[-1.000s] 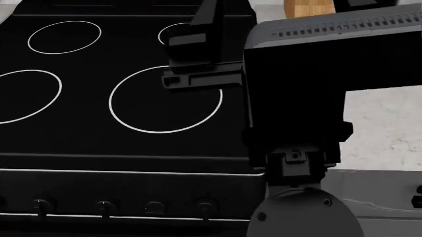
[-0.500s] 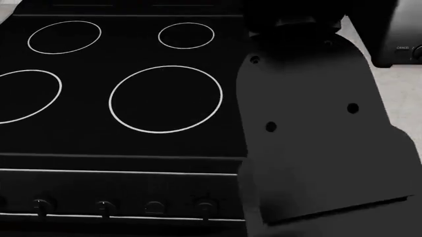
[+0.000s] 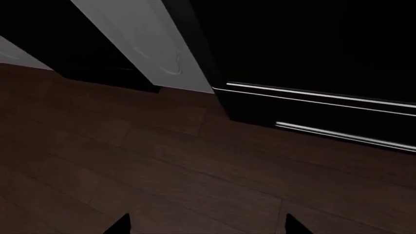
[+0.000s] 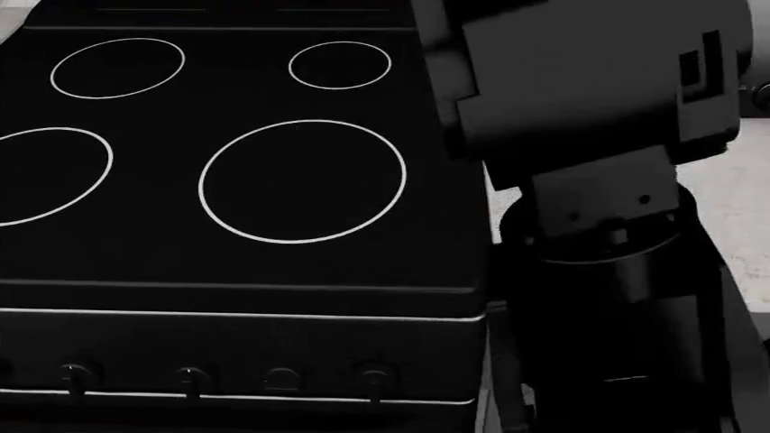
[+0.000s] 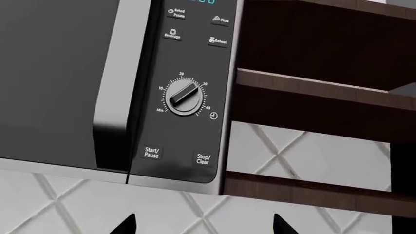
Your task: Press the stop button on the microwave
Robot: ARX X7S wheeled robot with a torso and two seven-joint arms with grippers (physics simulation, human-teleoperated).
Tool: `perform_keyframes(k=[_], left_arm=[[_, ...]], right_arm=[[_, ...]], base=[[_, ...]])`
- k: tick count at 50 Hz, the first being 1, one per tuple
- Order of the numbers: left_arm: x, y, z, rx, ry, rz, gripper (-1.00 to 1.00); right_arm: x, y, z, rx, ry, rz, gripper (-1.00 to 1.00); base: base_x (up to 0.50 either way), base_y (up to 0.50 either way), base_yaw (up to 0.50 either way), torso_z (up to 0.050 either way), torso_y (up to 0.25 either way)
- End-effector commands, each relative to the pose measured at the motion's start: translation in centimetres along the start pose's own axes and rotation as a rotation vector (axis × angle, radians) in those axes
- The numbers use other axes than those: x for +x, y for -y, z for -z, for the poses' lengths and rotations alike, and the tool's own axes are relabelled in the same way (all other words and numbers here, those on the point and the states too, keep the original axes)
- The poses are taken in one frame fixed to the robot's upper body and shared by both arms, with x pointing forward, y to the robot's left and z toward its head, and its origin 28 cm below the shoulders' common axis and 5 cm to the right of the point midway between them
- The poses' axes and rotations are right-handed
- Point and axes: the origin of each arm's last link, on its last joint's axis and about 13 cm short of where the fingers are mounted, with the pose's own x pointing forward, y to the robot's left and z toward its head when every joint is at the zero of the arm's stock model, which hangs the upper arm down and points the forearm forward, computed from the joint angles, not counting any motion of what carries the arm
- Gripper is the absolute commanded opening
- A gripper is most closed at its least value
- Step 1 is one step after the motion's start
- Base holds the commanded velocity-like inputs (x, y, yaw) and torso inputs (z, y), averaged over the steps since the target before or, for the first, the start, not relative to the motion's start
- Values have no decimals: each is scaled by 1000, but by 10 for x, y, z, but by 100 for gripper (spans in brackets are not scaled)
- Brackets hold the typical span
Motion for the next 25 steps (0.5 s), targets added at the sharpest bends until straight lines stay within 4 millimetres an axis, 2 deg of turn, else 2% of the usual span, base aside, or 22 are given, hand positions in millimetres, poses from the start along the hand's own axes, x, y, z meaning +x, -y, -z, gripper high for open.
perform_keyframes(k=[1, 14, 25], left_arm=[[0, 0, 0, 0, 0, 0, 100], [0, 0, 0, 0, 0, 0, 100], [0, 0, 0, 0, 0, 0, 100]], right_arm=[[28, -1, -4, -4, -57, 24, 100], [53, -4, -20, -13, -75, 32, 100], [60, -2, -24, -20, -82, 36, 100]], base=[[0, 0, 0, 50, 70], [0, 0, 0, 50, 70], [0, 0, 0, 50, 72]])
